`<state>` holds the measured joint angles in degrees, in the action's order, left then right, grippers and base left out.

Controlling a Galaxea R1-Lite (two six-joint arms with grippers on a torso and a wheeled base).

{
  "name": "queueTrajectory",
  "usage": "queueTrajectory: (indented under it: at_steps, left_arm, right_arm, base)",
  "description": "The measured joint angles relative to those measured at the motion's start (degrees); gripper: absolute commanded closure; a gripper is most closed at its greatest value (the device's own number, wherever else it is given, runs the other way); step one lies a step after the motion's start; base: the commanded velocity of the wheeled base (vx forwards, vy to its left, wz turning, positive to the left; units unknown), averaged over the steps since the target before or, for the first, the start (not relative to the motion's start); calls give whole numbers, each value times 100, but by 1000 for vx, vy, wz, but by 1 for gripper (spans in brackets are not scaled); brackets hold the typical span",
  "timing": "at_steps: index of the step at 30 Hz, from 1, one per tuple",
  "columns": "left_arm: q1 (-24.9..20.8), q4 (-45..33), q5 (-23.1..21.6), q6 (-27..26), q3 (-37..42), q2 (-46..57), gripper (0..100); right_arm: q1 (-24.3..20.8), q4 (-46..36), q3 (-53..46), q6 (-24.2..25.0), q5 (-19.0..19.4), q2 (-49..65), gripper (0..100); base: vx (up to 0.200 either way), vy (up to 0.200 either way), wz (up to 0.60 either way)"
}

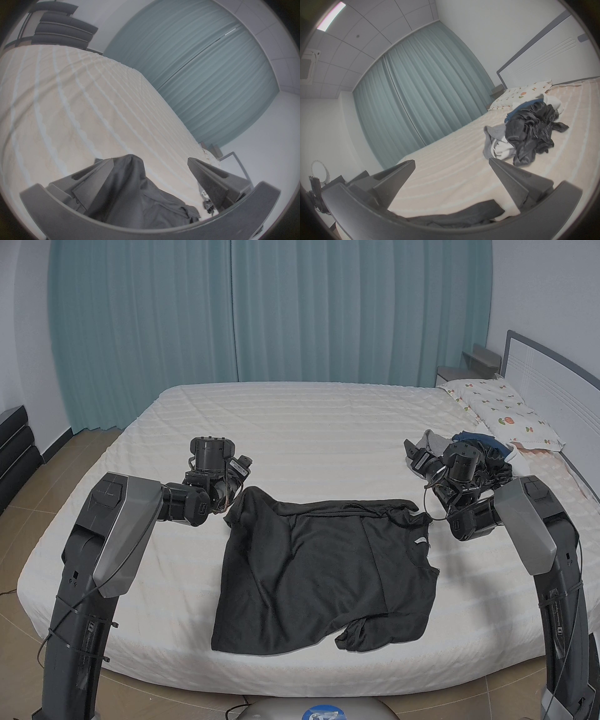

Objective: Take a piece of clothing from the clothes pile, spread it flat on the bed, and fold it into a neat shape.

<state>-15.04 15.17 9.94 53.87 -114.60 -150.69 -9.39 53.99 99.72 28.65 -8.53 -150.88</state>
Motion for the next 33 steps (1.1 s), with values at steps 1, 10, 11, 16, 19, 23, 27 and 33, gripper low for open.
queueTrajectory:
  at_steps: [1,10,11,16,19,23,27,33]
  left_arm:
    - [5,-1,16,-39,0,-24,0]
    - [116,-316,54,-140,22,-107,0]
    - [132,-422,54,-129,50,-89,0]
    - [174,-679,-135,16,367,132,0]
    - [218,-690,-408,93,931,416,0]
    - [267,-474,-712,145,1852,813,0]
    - [280,-33,-931,177,2911,1240,0]
    - [317,1018,-1113,221,4559,1812,0]
  right_arm:
    - [10,-2,-68,-2,9,-2,0]
    - [123,67,-1323,-27,301,350,0]
    - [137,88,-1521,-27,356,428,0]
    - [222,290,-2610,-21,731,839,0]
    - [285,417,-3434,-11,1019,1136,0]
    - [350,557,-4156,6,1271,1420,0]
    - [416,657,-4693,85,1485,1618,0]
    - [488,738,-5213,428,1701,1714,0]
  base:
    - [0,0,0]
    - [0,0,0]
    - [0,0,0]
    - [0,0,0]
    - [0,0,0]
    - [0,0,0]
    - [0,0,0]
    - [0,0,0]
